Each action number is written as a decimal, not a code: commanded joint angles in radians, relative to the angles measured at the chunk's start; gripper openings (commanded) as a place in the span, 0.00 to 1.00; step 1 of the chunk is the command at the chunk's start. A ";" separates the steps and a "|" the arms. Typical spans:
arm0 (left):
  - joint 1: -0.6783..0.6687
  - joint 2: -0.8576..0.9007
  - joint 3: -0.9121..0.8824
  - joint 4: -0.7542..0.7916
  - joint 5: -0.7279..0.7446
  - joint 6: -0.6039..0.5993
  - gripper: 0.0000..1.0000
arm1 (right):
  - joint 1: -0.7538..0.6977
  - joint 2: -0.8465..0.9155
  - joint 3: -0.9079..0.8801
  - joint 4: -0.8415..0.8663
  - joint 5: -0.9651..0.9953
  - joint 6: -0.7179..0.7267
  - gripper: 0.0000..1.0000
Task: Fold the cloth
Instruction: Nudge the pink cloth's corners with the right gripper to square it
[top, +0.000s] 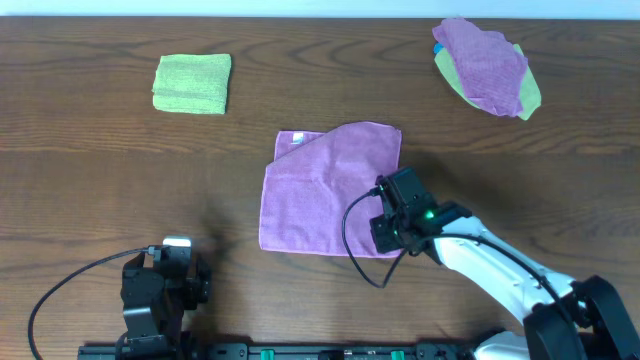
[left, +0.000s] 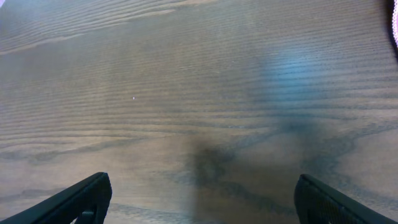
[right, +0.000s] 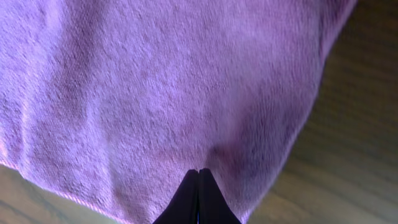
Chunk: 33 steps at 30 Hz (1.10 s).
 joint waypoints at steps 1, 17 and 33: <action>0.002 -0.006 -0.020 -0.014 -0.003 -0.001 0.95 | -0.018 0.042 0.025 0.003 -0.034 -0.020 0.02; 0.002 -0.006 -0.020 -0.014 -0.003 -0.001 0.95 | -0.036 0.066 0.024 -0.160 -0.027 0.003 0.01; 0.002 -0.006 -0.020 -0.014 -0.003 -0.001 0.95 | -0.062 0.066 0.016 -0.295 0.074 0.060 0.01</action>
